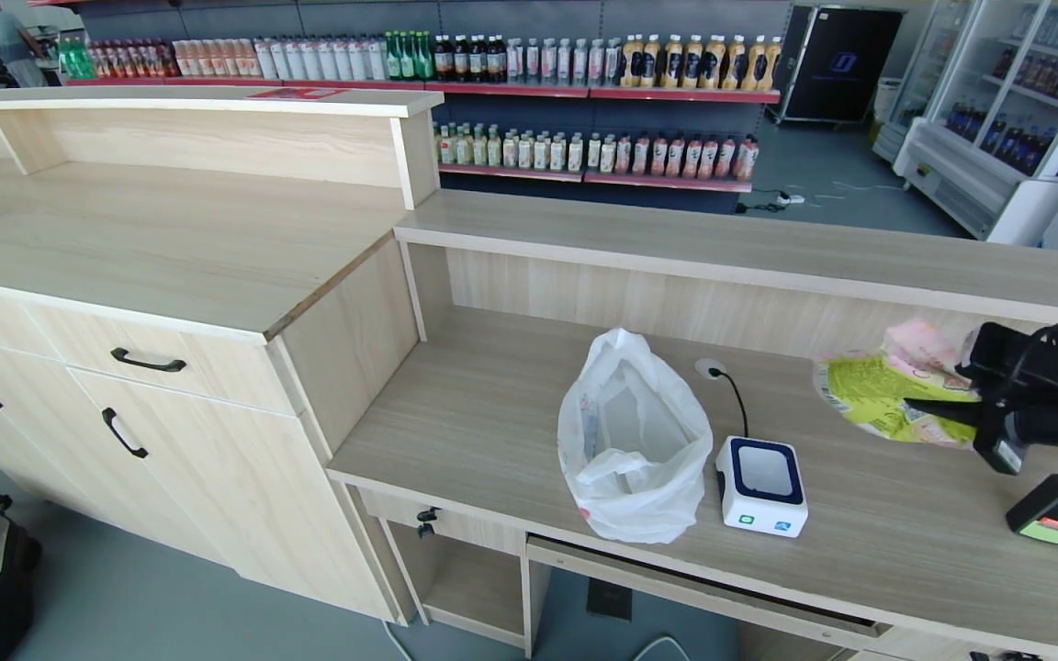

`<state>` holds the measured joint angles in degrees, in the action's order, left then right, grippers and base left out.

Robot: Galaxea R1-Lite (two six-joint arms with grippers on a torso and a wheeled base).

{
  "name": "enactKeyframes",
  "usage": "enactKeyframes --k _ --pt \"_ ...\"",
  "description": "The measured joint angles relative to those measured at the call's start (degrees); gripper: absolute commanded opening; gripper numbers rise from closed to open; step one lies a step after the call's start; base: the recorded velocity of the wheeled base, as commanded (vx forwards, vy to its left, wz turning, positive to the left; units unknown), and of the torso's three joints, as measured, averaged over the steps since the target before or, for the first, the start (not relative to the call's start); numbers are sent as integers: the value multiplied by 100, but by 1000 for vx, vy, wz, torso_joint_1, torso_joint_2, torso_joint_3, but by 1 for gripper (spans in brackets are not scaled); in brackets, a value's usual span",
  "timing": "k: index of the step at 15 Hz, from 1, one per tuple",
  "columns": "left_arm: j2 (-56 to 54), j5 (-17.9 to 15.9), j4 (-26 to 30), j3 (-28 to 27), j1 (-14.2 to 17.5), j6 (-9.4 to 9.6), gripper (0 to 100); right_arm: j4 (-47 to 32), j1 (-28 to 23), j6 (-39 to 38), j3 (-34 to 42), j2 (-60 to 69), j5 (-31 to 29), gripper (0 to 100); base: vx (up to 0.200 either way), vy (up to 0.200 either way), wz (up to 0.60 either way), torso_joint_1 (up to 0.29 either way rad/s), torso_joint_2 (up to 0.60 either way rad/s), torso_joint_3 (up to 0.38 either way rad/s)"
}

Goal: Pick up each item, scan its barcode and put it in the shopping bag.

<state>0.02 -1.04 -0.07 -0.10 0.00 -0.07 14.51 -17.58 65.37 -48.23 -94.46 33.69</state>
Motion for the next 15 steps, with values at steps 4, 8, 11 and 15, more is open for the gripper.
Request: enactKeyframes --k 4,8,11,15 --pt "-2 -2 0 0 0 0 100 65 -301 -1685 134 1434 -94 0 0 0 0 0 0 0" --pt "0 -2 0 0 0 0 100 139 -544 -1749 471 2217 -80 0 0 0 150 1 -1 -1" --pt "-2 0 2 0 -5 0 100 174 -535 -1919 584 2522 -85 0 0 0 600 -1 -2 2" --pt "0 -2 0 0 0 -2 100 347 177 -3417 402 2487 -1687 0 0 0 450 3 4 2"
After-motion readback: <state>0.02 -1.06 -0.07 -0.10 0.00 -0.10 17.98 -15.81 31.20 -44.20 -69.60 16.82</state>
